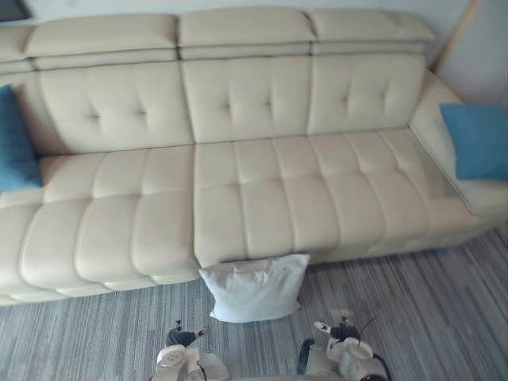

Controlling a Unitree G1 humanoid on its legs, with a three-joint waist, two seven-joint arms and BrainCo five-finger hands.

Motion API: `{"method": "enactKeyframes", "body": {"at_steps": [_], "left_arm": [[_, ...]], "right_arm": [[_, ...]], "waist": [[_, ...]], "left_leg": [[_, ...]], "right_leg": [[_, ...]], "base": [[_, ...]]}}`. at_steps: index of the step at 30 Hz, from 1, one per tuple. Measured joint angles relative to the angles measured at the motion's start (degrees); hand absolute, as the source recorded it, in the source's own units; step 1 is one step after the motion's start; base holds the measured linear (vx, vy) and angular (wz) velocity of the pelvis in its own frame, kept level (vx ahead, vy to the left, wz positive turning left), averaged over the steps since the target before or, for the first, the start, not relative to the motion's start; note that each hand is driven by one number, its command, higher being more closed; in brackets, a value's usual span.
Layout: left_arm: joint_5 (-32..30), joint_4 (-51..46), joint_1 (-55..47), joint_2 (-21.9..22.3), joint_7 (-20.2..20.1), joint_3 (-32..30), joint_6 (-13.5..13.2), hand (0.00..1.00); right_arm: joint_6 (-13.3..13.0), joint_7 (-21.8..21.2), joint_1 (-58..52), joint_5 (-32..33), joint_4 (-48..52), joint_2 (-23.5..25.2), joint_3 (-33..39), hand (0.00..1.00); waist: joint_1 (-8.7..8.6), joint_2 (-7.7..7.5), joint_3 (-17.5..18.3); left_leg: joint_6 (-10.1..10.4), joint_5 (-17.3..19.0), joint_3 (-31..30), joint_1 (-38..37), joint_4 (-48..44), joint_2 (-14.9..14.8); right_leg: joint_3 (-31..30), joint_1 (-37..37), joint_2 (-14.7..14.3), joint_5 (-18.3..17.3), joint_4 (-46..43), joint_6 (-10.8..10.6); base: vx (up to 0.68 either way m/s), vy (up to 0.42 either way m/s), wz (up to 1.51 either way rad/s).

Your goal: Pick up cushions and gather them together orderly.

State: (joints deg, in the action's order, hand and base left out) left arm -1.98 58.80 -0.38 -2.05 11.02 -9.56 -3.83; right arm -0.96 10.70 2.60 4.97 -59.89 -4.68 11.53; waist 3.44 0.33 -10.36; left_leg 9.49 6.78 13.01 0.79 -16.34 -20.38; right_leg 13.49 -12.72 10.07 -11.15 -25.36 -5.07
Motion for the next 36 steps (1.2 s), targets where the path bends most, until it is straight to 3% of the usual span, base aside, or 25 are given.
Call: {"method": "enactKeyframes", "body": {"at_steps": [2, 3, 4, 5, 6, 7, 8, 10, 12, 14, 26, 29, 32, 36], "left_arm": [[0.0, -0.4, 0.7, 0.0, 0.1, 0.1, -0.2, 0.0], [0.0, -0.5, 1.2, -0.2, 0.2, 0.6, -0.2, 0.0], [0.0, -0.5, 1.3, -0.5, 0.2, 0.9, -0.2, 0.0], [-0.1, -0.8, 1.4, -0.7, 0.1, 1.8, -0.2, 0.0], [-0.1, -1.1, 1.5, -0.3, 0.1, 2.3, -0.4, 0.0], [-0.1, -1.2, 1.4, -0.1, 0.1, 2.8, -0.4, 0.0], [-0.1, -1.2, 1.4, 0.1, 0.0, 3.8, -0.4, 0.0], [-0.2, -0.8, 1.6, 0.1, -0.1, 4.5, -0.4, 0.0], [-0.2, -0.9, 1.6, 0.5, -0.2, 4.4, -0.4, 0.0], [-0.2, -1.1, 1.7, 0.4, -0.6, 3.7, -0.4, 0.0], [0.0, -1.5, 1.3, 0.6, -1.2, 0.9, -0.4, 0.0], [0.8, -3.0, 2.2, 0.6, -1.0, -0.2, -0.4, 0.0], [2.8, -4.9, 5.1, 0.0, 0.4, -0.6, -0.4, 0.0], [4.2, -8.8, 8.3, -0.7, 1.6, -0.4, -0.6, 0.0]], "right_arm": [[0.0, 0.2, -0.8, 0.0, 0.0, -0.2, 0.0, 0.0], [0.0, 0.5, -1.8, 0.2, 0.0, 0.1, 0.1, 0.0], [-0.1, 0.5, -2.1, 0.2, 0.1, 0.3, 0.1, 0.0], [-0.2, 0.6, -2.5, 1.0, 0.4, 0.4, 0.2, 0.0], [-0.2, 0.6, -2.5, 1.5, 0.3, 0.2, 0.3, 0.0], [-0.2, 0.7, -2.0, 1.8, 0.4, 0.0, 0.7, 0.0], [-0.3, 0.7, -1.2, 1.9, 0.4, -0.1, 1.7, 0.0], [-0.7, 0.7, -1.4, 1.9, 0.5, 0.4, 2.3, 0.0], [-0.7, 0.6, -1.8, 1.9, 0.7, 2.0, 3.6, 0.0], [-0.6, 0.6, -3.0, 1.9, 2.3, 3.5, 4.0, 0.0], [-1.3, 0.7, -4.7, 1.7, 5.4, 4.6, 4.0, 0.0], [-1.4, 0.8, -3.7, 1.7, 5.4, 4.8, 3.9, 0.0], [-1.6, 1.7, -0.6, 1.9, 7.4, 4.7, 3.5, 0.0], [-2.7, 3.0, 2.4, 2.5, 12.0, 3.8, 3.3, 0.0]], "waist": [[-0.48, 0.05, -0.1], [-0.49, -0.19, -0.8], [-0.58, -0.04, -1.1], [-0.55, -0.52, -1.6], [-0.01, -0.12, -1.6], [-0.09, 0.28, -1.8], [-0.17, 0.64, -1.9], [-0.3, 0.88, -1.7], [-0.16, 0.17, -1.6], [0.03, -0.73, -1.8], [0.33, -1.13, -1.6], [0.3, -2.12, -2.0], [1.58, -3.46, -5.0], [1.93, -3.98, -8.5]], "left_leg": [[-2.3, -1.5, -1.4, 4.0, -5.3, -1.1], [-6.3, -5.0, -0.2, 5.7, -8.3, -2.1], [-6.7, -6.8, 0.6, 5.9, -8.7, -2.6], [-6.3, -7.6, 1.0, 6.8, -9.8, -2.7], [-3.6, -4.2, 0.3, 7.8, -11.8, -0.6], [-2.5, -1.5, -0.4, 8.3, -12.4, 1.9], [-2.2, 1.3, -1.0, 8.3, -11.6, 6.1], [-3.5, 3.0, 2.3, 5.9, -6.1, 8.6], [-3.3, 2.8, 2.3, 2.7, 1.3, 9.9], [-3.6, 1.9, 2.5, 1.9, 3.2, 11.2], [-3.9, 1.9, 2.4, 1.7, 3.6, 12.0], [-4.5, 2.5, 0.4, 7.0, -0.7, 11.7], [-5.0, 5.2, -1.5, 16.4, -11.7, 9.7], [-5.5, 8.7, -3.2, 25.1, -20.8, 8.6]], "right_leg": [[2.2, 0.9, -0.1, -0.1, 0.5, 1.1], [4.2, 3.5, -0.5, 0.4, 2.4, 2.0], [5.0, 5.0, -0.9, 0.6, 3.9, 2.4], [5.7, 6.8, -1.3, 1.1, 5.7, 3.0], [5.8, 7.2, -1.0, 1.6, 6.9, 3.7], [6.0, 7.6, -1.0, 2.1, 7.7, 4.0], [6.1, 8.0, -1.0, 2.5, 8.6, 3.8], [6.4, 9.0, -1.8, 2.9, 9.6, 3.3], [6.7, 9.6, -2.5, 4.0, 11.8, 2.6], [6.7, 10.0, -1.6, 5.0, 13.1, 2.1], [8.6, 11.1, -0.5, 5.2, 13.9, 0.8], [10.3, 7.2, 0.9, 3.1, 8.9, 1.2], [11.4, 0.4, 1.7, -0.1, 0.3, 2.1], [11.3, -7.8, 4.0, -4.4, -10.4, 2.8]], "base": [[0.05, -0.225, 0.5], [0.07, -0.227, 0.55], [0.1, -0.256, 0.59], [0.09, -0.127, 0.32], [0.09, -0.077, 0.18], [0.07, 0.021, -0.07], [0.03, 0.033, -0.09], [0.05, 0.025, 0.1], [0.07, 0.017, 0.15], [0.03, 0.062, 0.03], [0.0, 0.011, 0.04], [-0.05, -0.044, 0.39], [-0.13, -0.038, 0.24], [-0.21, -0.019, 0.13]]}}
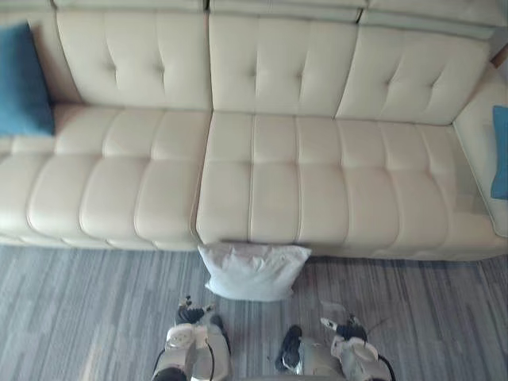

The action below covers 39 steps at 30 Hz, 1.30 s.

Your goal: Pick up cushions and gather them together orderly.

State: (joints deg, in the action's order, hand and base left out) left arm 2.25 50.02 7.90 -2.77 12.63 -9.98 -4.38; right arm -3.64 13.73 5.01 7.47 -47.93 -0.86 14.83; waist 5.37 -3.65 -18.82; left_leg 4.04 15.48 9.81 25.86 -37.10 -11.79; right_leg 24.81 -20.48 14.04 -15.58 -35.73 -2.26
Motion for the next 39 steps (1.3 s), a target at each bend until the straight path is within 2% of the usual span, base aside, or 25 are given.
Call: {"method": "enactKeyframes", "body": {"at_steps": [4, 6, 8, 9, 12, 14, 18, 23, 24, 26, 31, 36, 39], "left_arm": [[2.2, -4.0, 5.5, -2.2, 2.3, 0.0, -0.3, 0.0], [3.1, -5.4, 8.4, -3.6, 3.1, 0.1, -0.3, 0.0], [4.6, -6.8, 12.8, -4.9, 4.2, 0.3, -0.6, 0.0], [5.1, -6.9, 15.5, -5.8, 4.7, 0.5, -1.0, 0.0], [5.9, -9.7, 20.7, -6.9, 5.8, 0.6, -2.1, 0.0], [6.3, -10.5, 24.1, -7.7, 6.2, 1.1, -2.5, 0.0], [6.9, -13.9, 30.6, -7.8, 8.0, 3.3, -2.9, 0.0], [6.8, -15.3, 37.3, -7.2, 10.6, 6.4, -3.2, 0.0], [6.8, -15.4, 39.1, -7.0, 11.6, 7.0, -3.2, 1.0], [6.8, -15.5, 41.4, -5.6, 13.4, 7.2, -3.2, 1.0], [6.9, -17.2, 42.5, -5.4, 17.4, 7.1, -3.0, 1.0], [6.9, -19.2, 42.9, -5.5, 18.7, 7.3, -2.7, 1.0], [6.9, -21.1, 41.5, -5.3, 18.8, 8.6, -2.7, 1.0]], "right_arm": [[-0.4, 1.3, 6.1, 1.6, 2.5, -1.6, -1.8, 0.0], [-0.4, 2.2, 9.1, 1.7, 3.9, -1.8, -1.8, 0.0], [-0.5, 3.4, 13.8, 1.8, 6.6, -2.6, -1.9, 0.0], [-0.5, 3.9, 16.7, 2.1, 6.9, -3.1, -2.0, 0.0], [-1.0, 5.2, 22.9, 2.2, 9.9, -4.8, -2.0, 0.0], [-1.1, 5.7, 26.7, 2.2, 11.2, -6.0, -2.3, 0.0], [-1.6, 7.5, 33.4, 2.1, 13.3, -9.0, -4.5, 0.0], [-2.2, 8.9, 40.6, 2.2, 13.3, -8.7, -7.1, 0.0], [-2.4, 9.2, 42.1, 2.3, 13.3, -8.1, -8.3, 1.0], [-2.6, 9.6, 44.5, 2.5, 13.3, -7.2, -9.6, 1.0], [-2.8, 11.6, 47.0, 4.3, 13.2, -4.7, -10.7, 1.0], [-3.2, 11.9, 46.0, 6.5, 13.3, -4.8, -10.9, 1.0], [-3.7, 11.9, 42.2, 7.4, 14.9, -4.9, -13.0, 1.0]], "waist": [[0.18, 0.0, -4.0], [0.19, -0.1, -5.7], [0.18, -0.11, -6.8], [-0.09, -0.14, -8.5], [-0.47, -0.18, -9.8], [-0.69, -0.14, -11.8], [-0.9, -0.08, -11.9], [-1.47, -0.11, -11.9], [-1.74, -0.11, -11.9], [-1.89, -0.11, -11.9], [-1.92, -0.11, -11.9], [-2.06, -0.11, -11.9], [-2.14, -0.12, -11.8]], "left_leg": [[-0.8, 1.2, -1.3, 12.2, -7.4, -1.3], [-1.0, 0.7, -1.6, 16.7, -8.7, -1.7], [-1.4, -0.7, -2.0, 24.4, -9.8, -1.7], [-1.4, -1.3, -2.2, 26.4, -10.2, -1.6], [-1.1, -2.5, -2.6, 33.7, -11.5, -1.6], [-1.2, -2.6, -2.6, 35.8, -11.9, -1.6], [-1.3, -3.8, -2.8, 42.2, -11.9, -1.5], [-0.9, -4.7, -2.8, 44.6, -10.8, -1.3], [-0.8, -5.2, -3.0, 45.0, -9.9, -1.3], [-0.6, -6.1, -3.3, 45.3, -8.7, -0.9], [-0.1, -7.1, -3.7, 45.6, -7.0, -0.7], [-0.1, -7.2, -3.8, 45.0, -7.0, -0.8], [-0.1, -7.2, -3.4, 41.2, -6.8, -1.1]], "right_leg": [[-0.7, -11.9, 1.3, -1.9, -7.6, 1.2], [-1.1, -16.7, 1.5, -1.6, -9.3, 1.8], [-1.3, -24.5, 2.1, -1.0, -11.2, 2.8], [-1.3, -26.6, 2.4, -0.5, -12.1, 3.6], [-1.4, -34.0, 2.9, -0.2, -14.2, 4.1], [-1.6, -36.3, 3.1, -0.2, -14.9, 4.2], [-1.5, -42.8, 3.3, 0.1, -15.7, 4.7], [-1.2, -45.5, 3.6, 0.1, -15.4, 4.8], [-0.6, -45.6, 3.5, 0.3, -14.8, 5.0], [-0.1, -46.0, 3.5, 0.4, -14.1, 5.1], [0.4, -46.4, 3.0, 0.6, -13.1, 5.5], [0.3, -45.9, 2.9, 0.9, -13.3, 5.9], [0.1, -42.5, 2.7, 1.0, -12.9, 6.0]], "base": [[-0.21, 0.007, -0.06], [-0.16, -0.006, -0.09], [-0.1, -0.026, -0.03], [-0.04, -0.021, 0.03], [-0.02, -0.013, 0.01], [0.0, 0.0, 0.0], [0.0, -0.001, 0.01], [0.01, -0.012, 0.04], [0.0, -0.005, 0.08], [0.0, -0.008, 0.13], [0.0, -0.029, 0.05], [-0.01, -0.031, -0.02], [-0.02, -0.022, -0.03]]}}
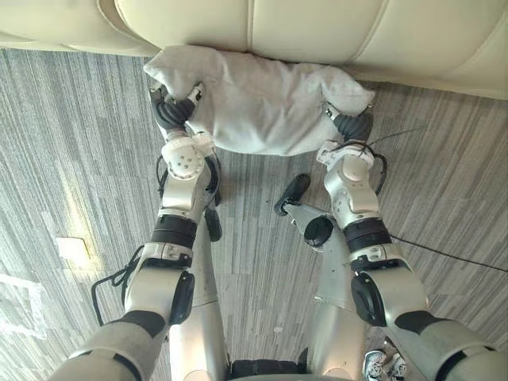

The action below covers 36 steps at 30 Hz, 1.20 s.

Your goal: Pick up cushions and gather them together orderly.

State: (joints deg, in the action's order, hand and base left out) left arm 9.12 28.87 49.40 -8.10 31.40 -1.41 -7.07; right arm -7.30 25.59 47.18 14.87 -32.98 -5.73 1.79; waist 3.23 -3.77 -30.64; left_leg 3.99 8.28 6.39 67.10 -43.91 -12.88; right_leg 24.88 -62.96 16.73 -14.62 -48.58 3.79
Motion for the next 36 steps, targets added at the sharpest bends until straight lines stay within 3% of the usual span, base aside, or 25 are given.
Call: {"method": "enactKeyframes", "body": {"at_steps": [6, 8, 15, 21, 26, 30, 32, 36], "left_arm": [[0.0, -10.4, -7.2, 1.0, 0.0, 5.1, -2.1, 1.0], [-0.1, -12.7, -12.1, 2.6, -0.1, 6.7, -3.2, 1.0], [0.0, -20.4, -28.3, 5.0, -0.7, 10.6, -3.7, 1.0], [0.0, -26.6, -45.8, 4.5, -3.7, 14.6, -4.0, 1.0], [-0.1, -28.4, -53.5, 3.0, -5.9, 16.7, -4.6, 1.0], [0.0, -29.5, -57.6, 2.4, -7.9, 17.2, -4.6, 1.0], [0.1, -29.8, -58.6, 2.2, -8.4, 17.4, -4.6, 1.0], [0.8, -29.8, -58.7, 2.2, -8.4, 17.5, -4.8, 1.0]], "right_arm": [[-1.6, -0.6, -10.6, 1.0, 11.8, 0.1, -3.5, 1.0], [-2.6, -0.9, -17.3, 0.9, 16.0, 0.3, -4.4, 1.0], [-3.0, -2.9, -34.6, -2.1, 28.9, 1.2, -8.0, 1.0], [-2.9, -5.4, -52.8, -9.0, 36.7, 1.1, -11.2, 1.0], [-2.9, -7.7, -56.5, -11.6, 36.6, 0.6, -11.3, 1.0], [-2.9, -8.6, -58.1, -12.8, 36.7, 0.1, -11.4, 1.0], [-2.9, -8.6, -58.3, -14.2, 36.6, -1.1, -11.7, 1.0], [-2.9, -7.9, -58.1, -16.3, 36.4, -1.7, -12.0, 1.0]], "waist": [[-0.18, 0.01, 0.3], [-0.26, 0.06, 3.8], [-0.02, 0.04, 5.3], [0.04, 0.12, 16.5], [-0.19, 1.81, 20.9], [-0.37, 2.25, 21.9], [-0.12, 2.3, 21.9], [0.1, 2.52, 22.1]], "left_leg": [[0.4, -1.3, 2.2, -13.2, 6.6, 0.1], [0.6, -1.6, 2.4, -16.8, 9.4, 0.7], [0.9, -1.8, 3.8, -33.6, 15.6, 2.2], [2.1, -4.3, 4.0, -46.9, 27.5, 3.8], [2.4, -7.3, 4.0, -55.4, 37.4, 4.3], [1.6, -6.5, 3.8, -58.2, 36.1, 4.4], [0.5, -4.0, 2.2, -55.6, 28.1, 4.4], [0.0, -3.6, 1.9, -51.7, 18.8, 3.8]], "right_leg": [[-0.8, 11.4, -1.8, 2.0, 6.4, -0.3], [-0.5, 14.7, -2.0, 2.3, 8.5, -0.7], [0.1, 30.6, -2.2, 2.0, 13.2, -1.6], [2.4, 42.9, -3.7, 2.2, 21.9, -3.7], [2.8, 50.2, -6.4, 4.7, 29.7, -4.6], [2.7, 55.8, -7.7, 6.5, 35.0, -5.4], [3.3, 58.3, -7.6, 6.8, 36.4, -5.9], [5.2, 61.5, -7.1, 7.5, 38.9, -6.8]], "base": [[-0.05, -0.029, -0.09], [-0.03, -0.037, 0.04], [0.05, -0.016, 0.05], [0.12, -0.015, 0.13], [0.15, -0.006, -0.04], [0.1, 0.028, -0.01], [0.06, 0.079, 0.17], [0.0, 0.099, 0.27]]}}
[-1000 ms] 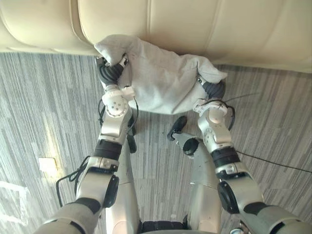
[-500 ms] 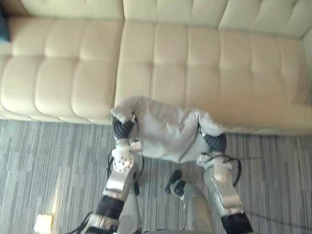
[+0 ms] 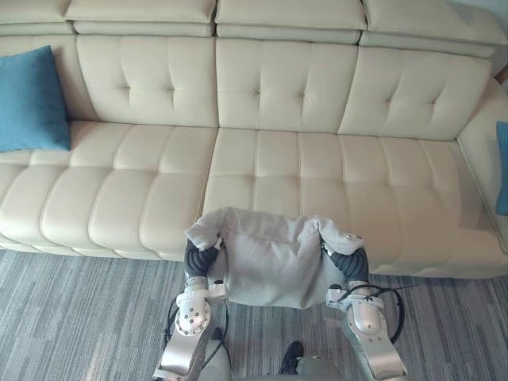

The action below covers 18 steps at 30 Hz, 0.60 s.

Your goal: Pick up cushions and gather them together orderly.

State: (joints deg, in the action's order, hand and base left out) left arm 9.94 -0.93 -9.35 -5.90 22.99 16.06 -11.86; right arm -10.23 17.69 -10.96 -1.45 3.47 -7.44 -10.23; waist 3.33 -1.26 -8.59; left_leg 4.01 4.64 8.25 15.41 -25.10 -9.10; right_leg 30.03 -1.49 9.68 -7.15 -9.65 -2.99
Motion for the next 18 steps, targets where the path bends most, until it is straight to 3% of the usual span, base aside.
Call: {"method": "enactKeyframes", "body": {"at_steps": [3, 4, 6, 7, 8, 10, 12, 13, 15, 17, 18], "left_arm": [[0.4, -0.1, 0.5, 0.0, 0.0, 0.6, -0.3, 1.0], [0.5, -0.1, 0.9, 0.1, 0.0, 1.5, -0.3, 1.0], [0.5, 0.0, 0.7, 1.1, 0.0, 2.7, -0.2, 1.0], [1.2, 0.6, 1.0, 0.9, -0.1, 3.4, -0.2, 1.0], [1.5, 1.1, 1.0, 0.7, -0.1, 4.0, -0.2, 1.0], [1.6, 2.3, 0.8, 0.4, -0.6, 4.7, -0.1, 1.0], [1.6, 2.3, 0.7, -1.2, -0.7, 4.8, 0.2, 1.0], [1.6, 2.3, 0.7, -1.5, -0.7, 4.7, 0.2, 1.0], [1.6, 2.3, 0.6, -3.0, -0.7, 4.0, 0.3, 1.0], [1.6, 2.2, 0.6, -3.2, -0.7, 3.9, 0.3, 1.0], [1.7, 2.2, 0.6, -3.4, -0.7, 4.0, 0.4, 1.0]], "right_arm": [[0.1, 1.2, 1.1, -1.0, 0.0, -0.2, 0.6, 1.0], [0.2, 2.1, 1.8, -1.0, -0.2, -0.7, 1.2, 1.0], [0.2, 3.4, 3.3, -1.0, -1.7, -2.3, 1.5, 1.0], [0.8, 3.7, 4.2, -1.1, -3.4, -1.6, 2.2, 1.0], [1.1, 3.8, 4.0, -1.4, -4.3, -1.2, 2.7, 1.0], [1.8, 3.7, 3.5, -2.6, -5.9, -1.2, 3.2, 1.0], [2.0, 3.4, 4.1, -3.1, -9.1, -0.2, 3.1, 1.0], [2.0, 3.3, 4.2, -3.1, -9.5, 0.3, 3.1, 1.0], [2.3, 3.0, 4.4, -3.1, -11.2, 2.3, 2.6, 1.0], [2.4, 2.8, 4.5, -3.1, -11.5, 2.6, 2.6, 1.0], [2.6, 2.7, 5.0, -3.1, -11.5, 2.3, 2.7, 1.0]], "waist": [[-0.08, 0.07, 0.2], [-0.21, 0.39, 0.4], [-0.15, 2.05, 1.4], [-0.02, 1.67, 1.5], [-0.29, 1.51, 1.6], [-0.69, 1.58, 1.6], [-1.09, 1.6, 1.5], [-1.17, 1.58, 1.6], [-1.28, 1.48, 1.6], [-1.4, 1.47, 1.6], [-1.75, 1.49, 1.6]], "left_leg": [[-0.5, 0.6, 2.3, 0.6, 3.3, 0.3], [-0.8, 1.2, 5.7, 0.6, 6.3, -0.7], [-0.2, -0.4, 8.0, -0.2, 11.3, -2.5], [0.2, -0.5, 8.9, -0.4, 10.2, -1.3], [-1.2, 1.6, 8.8, -0.6, 8.5, 0.4], [-3.2, 4.0, 8.9, -3.1, 7.9, 3.2], [-5.0, 5.6, 8.8, -6.7, 8.8, 4.6], [-5.1, 5.7, 8.7, -7.3, 9.1, 4.6], [-5.3, 5.8, 8.6, -11.1, 12.7, 5.0], [-5.3, 5.8, 8.5, -12.5, 14.0, 5.4], [-5.1, 5.6, 8.4, -14.3, 15.6, 5.9]], "right_leg": [[3.1, 1.6, 0.8, 1.9, 3.7, -0.4], [4.4, 1.7, 1.4, 2.3, 3.9, -1.0], [4.9, 1.7, 1.4, 2.9, 4.1, -2.2], [4.9, 2.1, 3.2, 3.2, 3.5, -3.4], [4.9, 2.2, 5.9, 2.7, 0.4, -4.2], [3.5, -0.7, 12.0, 1.4, -12.6, -1.9], [-2.4, -8.3, 16.1, 2.1, -30.9, 6.4], [-3.7, -9.5, 15.7, 1.2, -33.0, 5.9], [-8.5, -15.0, 9.7, -3.4, -36.8, 3.5], [-8.7, -16.2, 6.9, -4.2, -33.7, 2.7], [-8.7, -16.9, 3.2, -4.2, -26.4, 2.4]], "base": [[-0.01, 0.105, 0.43], [0.0, 0.132, 0.46], [0.06, 0.199, 0.28], [0.14, 0.311, 0.2], [0.19, 0.4, 0.29], [0.16, 0.354, 0.24], [0.19, 0.318, 0.14], [0.19, 0.201, 0.1], [0.23, 0.121, 0.05], [0.21, 0.047, 0.02], [0.27, 0.004, 0.08]]}}
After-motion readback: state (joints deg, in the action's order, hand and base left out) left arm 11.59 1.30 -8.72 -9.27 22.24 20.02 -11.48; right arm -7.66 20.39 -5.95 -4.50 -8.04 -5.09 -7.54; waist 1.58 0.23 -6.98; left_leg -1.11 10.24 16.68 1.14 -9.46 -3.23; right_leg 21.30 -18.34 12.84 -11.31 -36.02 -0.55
